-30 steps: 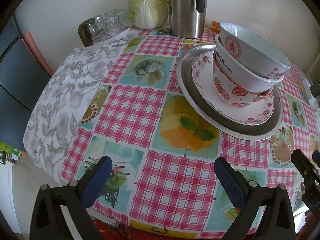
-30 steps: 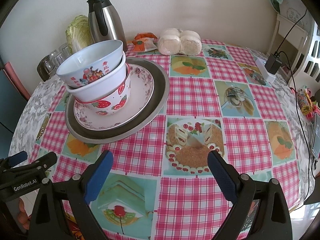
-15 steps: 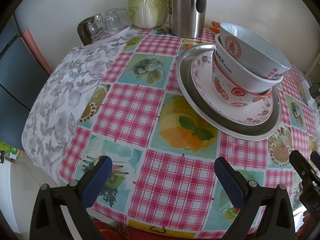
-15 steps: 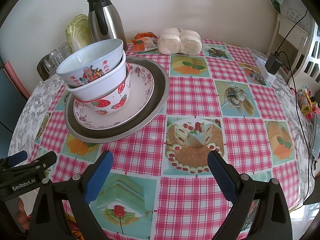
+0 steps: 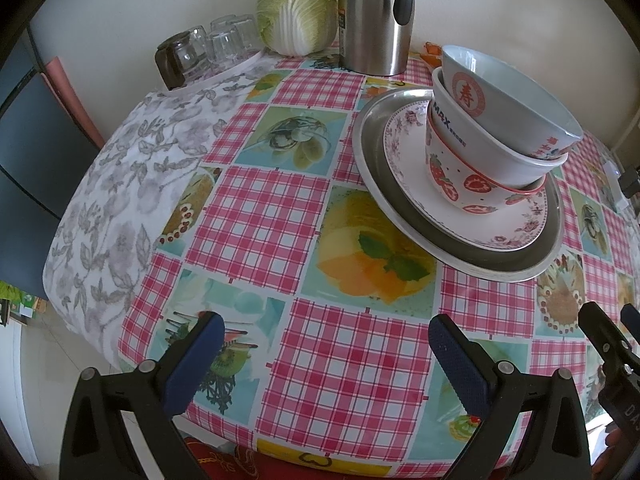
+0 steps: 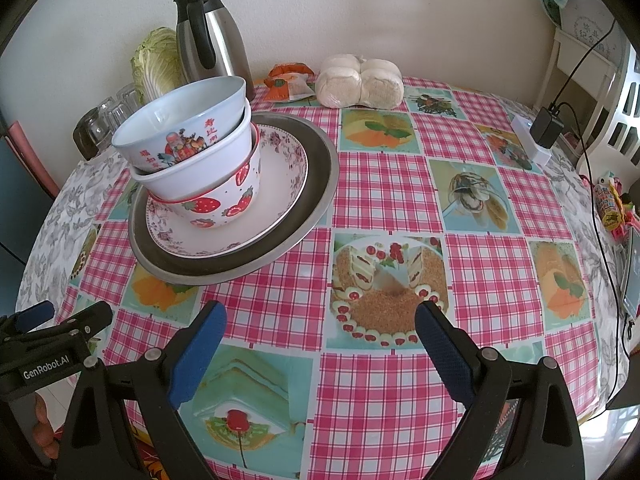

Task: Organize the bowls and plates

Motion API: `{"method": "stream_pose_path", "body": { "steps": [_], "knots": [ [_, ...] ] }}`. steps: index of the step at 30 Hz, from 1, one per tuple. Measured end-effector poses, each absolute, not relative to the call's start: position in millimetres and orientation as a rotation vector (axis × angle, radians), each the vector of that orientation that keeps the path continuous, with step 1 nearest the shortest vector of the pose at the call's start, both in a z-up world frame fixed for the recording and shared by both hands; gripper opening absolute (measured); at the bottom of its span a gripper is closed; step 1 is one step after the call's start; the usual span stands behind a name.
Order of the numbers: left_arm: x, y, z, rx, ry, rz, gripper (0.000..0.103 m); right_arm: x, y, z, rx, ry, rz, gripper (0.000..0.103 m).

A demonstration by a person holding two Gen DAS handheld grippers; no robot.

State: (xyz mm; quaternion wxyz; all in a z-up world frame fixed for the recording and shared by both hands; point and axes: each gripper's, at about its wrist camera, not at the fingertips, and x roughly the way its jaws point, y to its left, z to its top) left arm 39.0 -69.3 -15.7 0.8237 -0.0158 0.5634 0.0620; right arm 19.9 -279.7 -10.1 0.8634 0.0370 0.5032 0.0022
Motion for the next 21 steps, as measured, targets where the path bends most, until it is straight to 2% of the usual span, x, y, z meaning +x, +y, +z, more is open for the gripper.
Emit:
{"method": "stream_pose_path", "body": {
  "steps": [21],
  "knots": [
    [38.4, -70.2, -14.4, -0.035, 1.188, 0.126, 0.103, 20.6, -278.8, -10.8, 0.075, 1.059, 0.005, 0.095]
  ]
}}
